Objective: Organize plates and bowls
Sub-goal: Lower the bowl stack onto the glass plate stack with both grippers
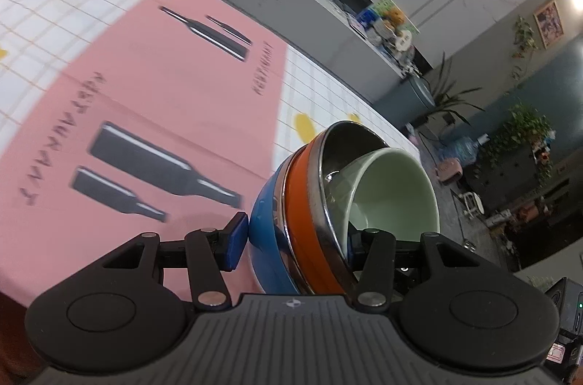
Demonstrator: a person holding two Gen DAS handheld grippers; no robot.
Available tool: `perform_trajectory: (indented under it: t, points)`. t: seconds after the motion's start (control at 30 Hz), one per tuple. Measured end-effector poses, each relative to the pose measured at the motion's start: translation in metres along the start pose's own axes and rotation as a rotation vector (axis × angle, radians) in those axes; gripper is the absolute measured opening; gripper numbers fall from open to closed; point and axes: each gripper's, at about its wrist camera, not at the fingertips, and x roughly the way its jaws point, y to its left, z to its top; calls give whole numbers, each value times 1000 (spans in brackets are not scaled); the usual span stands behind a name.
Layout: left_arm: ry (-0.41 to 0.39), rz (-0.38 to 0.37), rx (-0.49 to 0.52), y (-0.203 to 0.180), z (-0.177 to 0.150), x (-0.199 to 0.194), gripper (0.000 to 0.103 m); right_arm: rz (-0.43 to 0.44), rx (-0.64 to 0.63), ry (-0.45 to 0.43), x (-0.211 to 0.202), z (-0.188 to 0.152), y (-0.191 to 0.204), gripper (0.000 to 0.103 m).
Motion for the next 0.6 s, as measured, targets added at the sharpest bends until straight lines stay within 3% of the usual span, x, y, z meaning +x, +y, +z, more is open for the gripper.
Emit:
perform_trajectory:
  t: [0.3,0.6]
  points:
    - [65,-28,23,-33,-1,42,56,-42,22,-33,-18,41,-29,52]
    - [109,5,5,-25,-6,72,56,-66,68,8,4,50,-56,52]
